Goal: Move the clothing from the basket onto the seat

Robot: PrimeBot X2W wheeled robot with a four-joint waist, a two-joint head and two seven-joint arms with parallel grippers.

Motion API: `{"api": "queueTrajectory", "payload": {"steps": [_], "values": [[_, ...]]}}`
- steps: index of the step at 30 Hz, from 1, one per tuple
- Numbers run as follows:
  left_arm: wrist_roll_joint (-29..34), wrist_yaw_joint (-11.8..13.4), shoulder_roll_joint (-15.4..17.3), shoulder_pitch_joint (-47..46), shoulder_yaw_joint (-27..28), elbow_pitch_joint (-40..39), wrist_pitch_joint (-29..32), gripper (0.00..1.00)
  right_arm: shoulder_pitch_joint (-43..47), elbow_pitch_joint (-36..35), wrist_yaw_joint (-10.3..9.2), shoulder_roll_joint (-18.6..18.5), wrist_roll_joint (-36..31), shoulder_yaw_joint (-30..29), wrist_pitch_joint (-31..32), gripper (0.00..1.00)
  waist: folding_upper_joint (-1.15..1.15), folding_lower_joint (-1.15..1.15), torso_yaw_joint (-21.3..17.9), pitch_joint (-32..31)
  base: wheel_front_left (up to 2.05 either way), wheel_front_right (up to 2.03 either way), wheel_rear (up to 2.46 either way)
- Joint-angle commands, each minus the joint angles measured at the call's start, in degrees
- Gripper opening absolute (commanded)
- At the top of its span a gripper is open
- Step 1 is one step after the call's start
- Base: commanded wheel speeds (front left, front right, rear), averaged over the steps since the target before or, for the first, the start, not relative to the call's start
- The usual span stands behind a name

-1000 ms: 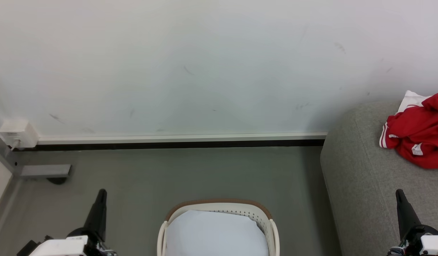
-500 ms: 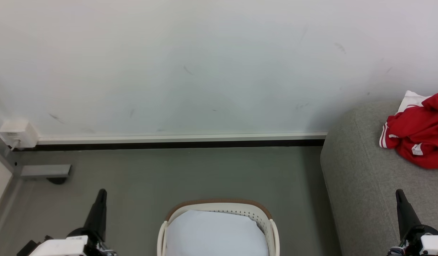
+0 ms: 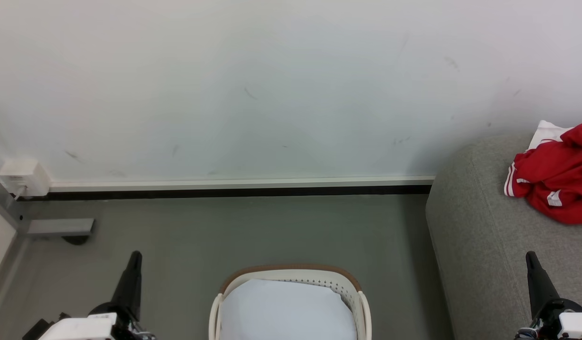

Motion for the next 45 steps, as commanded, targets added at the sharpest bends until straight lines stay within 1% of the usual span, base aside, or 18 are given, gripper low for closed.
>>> {"api": "queueTrajectory", "payload": {"steps": [1,45], "values": [[-0.84,0.04,0.14,-0.44,0.11,-0.03,0.2,0.0,-0.77,-0.3,-0.12,0.02,-0.34,-0.26,0.17,0.0,0.0,0.0,0.0,0.0,0.0,0.0,0.0],[-0.84,0.04,0.15,-0.44,0.11,-0.03,0.19,0.0,-0.77,-0.3,-0.12,0.03,-0.38,-0.28,0.2,0.0,0.0,0.0,0.0,0.0,0.0,0.0,0.0]]}}
